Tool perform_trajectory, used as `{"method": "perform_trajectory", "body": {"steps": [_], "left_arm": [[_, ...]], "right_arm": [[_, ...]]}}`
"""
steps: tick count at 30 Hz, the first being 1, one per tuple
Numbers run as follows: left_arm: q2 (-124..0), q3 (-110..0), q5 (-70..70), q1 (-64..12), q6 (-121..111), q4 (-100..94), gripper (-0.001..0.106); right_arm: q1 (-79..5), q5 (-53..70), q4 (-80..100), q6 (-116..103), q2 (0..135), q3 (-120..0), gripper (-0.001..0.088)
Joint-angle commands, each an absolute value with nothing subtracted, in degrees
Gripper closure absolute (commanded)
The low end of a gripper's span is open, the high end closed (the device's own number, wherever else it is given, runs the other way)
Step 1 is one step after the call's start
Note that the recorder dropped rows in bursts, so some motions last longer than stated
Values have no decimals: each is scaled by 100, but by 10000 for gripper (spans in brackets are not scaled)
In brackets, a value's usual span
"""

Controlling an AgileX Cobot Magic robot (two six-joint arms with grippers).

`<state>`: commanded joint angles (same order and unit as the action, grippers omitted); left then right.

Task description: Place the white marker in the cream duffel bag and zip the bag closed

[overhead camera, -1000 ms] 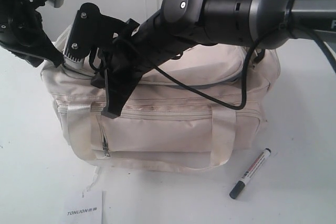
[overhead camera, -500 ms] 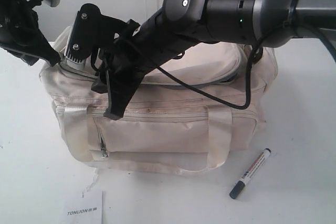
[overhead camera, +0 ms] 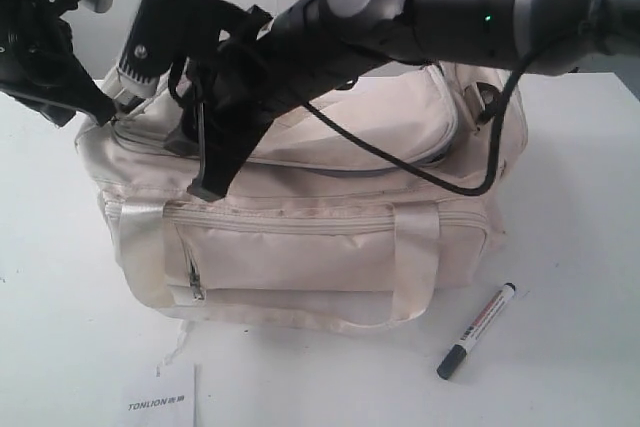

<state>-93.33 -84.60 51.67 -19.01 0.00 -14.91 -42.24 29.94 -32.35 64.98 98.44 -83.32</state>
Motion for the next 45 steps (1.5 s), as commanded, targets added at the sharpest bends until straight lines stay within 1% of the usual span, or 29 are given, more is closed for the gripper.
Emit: {"method": "perform_trajectory", "body": {"steps": [6,11,12,13,15,19,22,24,25,33,39,41,45], "left_arm": [[-9333,-8460,5448,-1901,464,-1086,1053],[-9333,-8460,5507,-1901,506,-942,1053],[-9333,-8460,5505,-1901,518,-942,1050],[-9333,-8460,5491,-1901,588,-942,1023],[-9333,-8460,5491,-1901,704,-929,912],[-9333,-8460,5540,-1901,879,-901,609],[-9306,-8471,5675,-1901,1062,-901,452],[-9234,-8471,5719,-1901,1198,-901,403],[-9187,-8471,5719,-1901,1316,-901,391],[-8631,-8471,5744,-1901,2583,-592,394],[-8503,-8471,5744,-1913,4643,1096,394],[-8528,-8471,5711,-1913,4980,1467,394],[-8601,-8459,5619,-2019,5463,1622,394]], "right_arm": [[-4224,3738,-3028,6015,9562,-8332,435],[-4224,4044,-2681,5574,9497,-8332,435],[-4224,4087,-2589,5447,9497,-8332,435],[-4224,4128,-2524,5323,9485,-8332,435],[-4224,4215,-2425,5126,9473,-8332,435],[-4224,4329,-2317,4842,9473,-8332,435],[-4224,4414,-2215,4726,9473,-8332,435],[-4224,4494,-2164,4647,9473,-8332,435],[-4224,4517,-2102,4561,9473,-8332,435],[-4224,4581,-1417,3775,9473,-8332,435],[-4224,5313,-525,3015,9240,-8332,435],[-4224,5381,-432,2947,9137,-8332,435],[-4224,5489,-406,2910,9012,-8332,435]]}}
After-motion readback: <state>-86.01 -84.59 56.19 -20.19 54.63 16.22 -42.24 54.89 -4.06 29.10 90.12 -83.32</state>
